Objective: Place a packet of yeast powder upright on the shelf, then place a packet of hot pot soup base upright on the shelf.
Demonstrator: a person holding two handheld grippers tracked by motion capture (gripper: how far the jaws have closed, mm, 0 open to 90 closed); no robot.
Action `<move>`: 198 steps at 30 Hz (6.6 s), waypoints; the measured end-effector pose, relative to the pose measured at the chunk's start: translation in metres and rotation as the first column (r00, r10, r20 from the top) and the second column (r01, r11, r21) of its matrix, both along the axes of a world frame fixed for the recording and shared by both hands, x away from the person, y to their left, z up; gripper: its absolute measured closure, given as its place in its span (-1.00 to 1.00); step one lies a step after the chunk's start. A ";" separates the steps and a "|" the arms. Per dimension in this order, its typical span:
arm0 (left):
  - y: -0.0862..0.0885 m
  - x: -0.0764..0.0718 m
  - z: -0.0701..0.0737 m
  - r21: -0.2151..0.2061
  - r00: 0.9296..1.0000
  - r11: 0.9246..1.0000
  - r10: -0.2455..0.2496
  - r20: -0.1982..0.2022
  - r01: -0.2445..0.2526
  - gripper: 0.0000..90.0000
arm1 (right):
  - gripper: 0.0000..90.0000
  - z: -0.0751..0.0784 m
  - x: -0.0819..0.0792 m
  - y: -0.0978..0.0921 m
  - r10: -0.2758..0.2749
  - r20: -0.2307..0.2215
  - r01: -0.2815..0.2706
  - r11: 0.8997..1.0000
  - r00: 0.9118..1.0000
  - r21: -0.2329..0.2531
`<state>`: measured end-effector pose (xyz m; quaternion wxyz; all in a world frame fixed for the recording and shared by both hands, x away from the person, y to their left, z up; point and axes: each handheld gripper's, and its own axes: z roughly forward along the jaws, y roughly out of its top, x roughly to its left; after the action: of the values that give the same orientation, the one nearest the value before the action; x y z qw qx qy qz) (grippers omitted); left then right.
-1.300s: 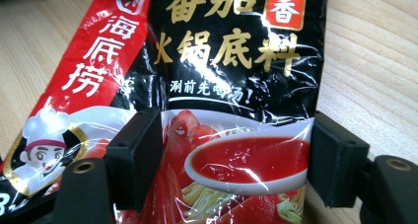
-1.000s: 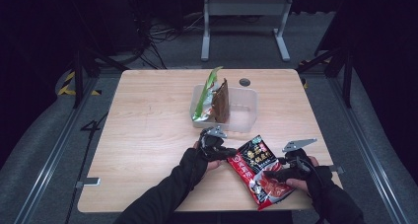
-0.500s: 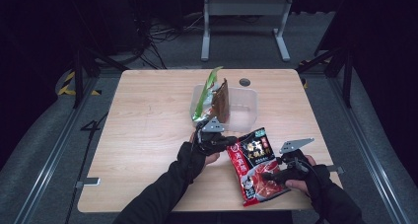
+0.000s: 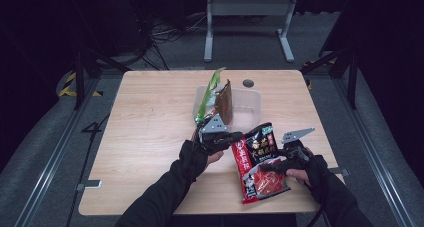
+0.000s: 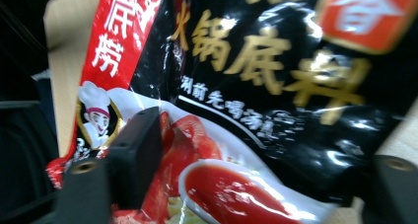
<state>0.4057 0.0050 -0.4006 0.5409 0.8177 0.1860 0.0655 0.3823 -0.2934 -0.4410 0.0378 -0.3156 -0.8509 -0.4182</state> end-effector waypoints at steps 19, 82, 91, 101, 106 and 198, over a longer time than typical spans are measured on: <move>0.011 0.005 0.020 -0.106 0.998 0.992 -0.064 0.014 0.065 0.86 | 0.57 0.013 -0.015 0.002 0.039 0.018 -0.040 0.996 0.999 0.083; 0.151 -0.049 -0.049 0.236 0.969 0.955 0.213 -0.123 -0.179 -0.77 | 0.81 0.040 -0.055 -0.004 -0.186 0.337 0.169 0.982 0.923 0.078; 0.180 -0.042 -0.052 0.199 0.942 0.939 0.310 -0.128 -0.282 -0.77 | 0.81 0.054 -0.058 -0.005 -0.244 0.385 0.217 0.970 0.890 0.111; 0.186 -0.045 -0.057 0.243 0.939 0.922 0.331 -0.093 -0.301 -0.79 | 0.81 0.074 -0.055 0.003 -0.328 0.469 0.312 0.943 0.820 0.115; 0.186 -0.045 -0.057 0.238 0.938 0.925 0.330 -0.107 -0.298 -0.79 | 0.81 0.083 -0.053 0.004 -0.378 0.489 0.363 0.923 0.787 0.129; 0.176 -0.062 -0.051 0.202 0.973 0.956 0.227 -0.045 -0.214 -0.80 | 0.47 0.067 0.087 0.082 -0.532 0.437 0.604 0.797 0.725 -0.032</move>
<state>0.3433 0.1809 -0.4520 0.4406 0.8427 0.2870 0.1156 0.4695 -0.2113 -0.3741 -0.2975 -0.4695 -0.7338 -0.3906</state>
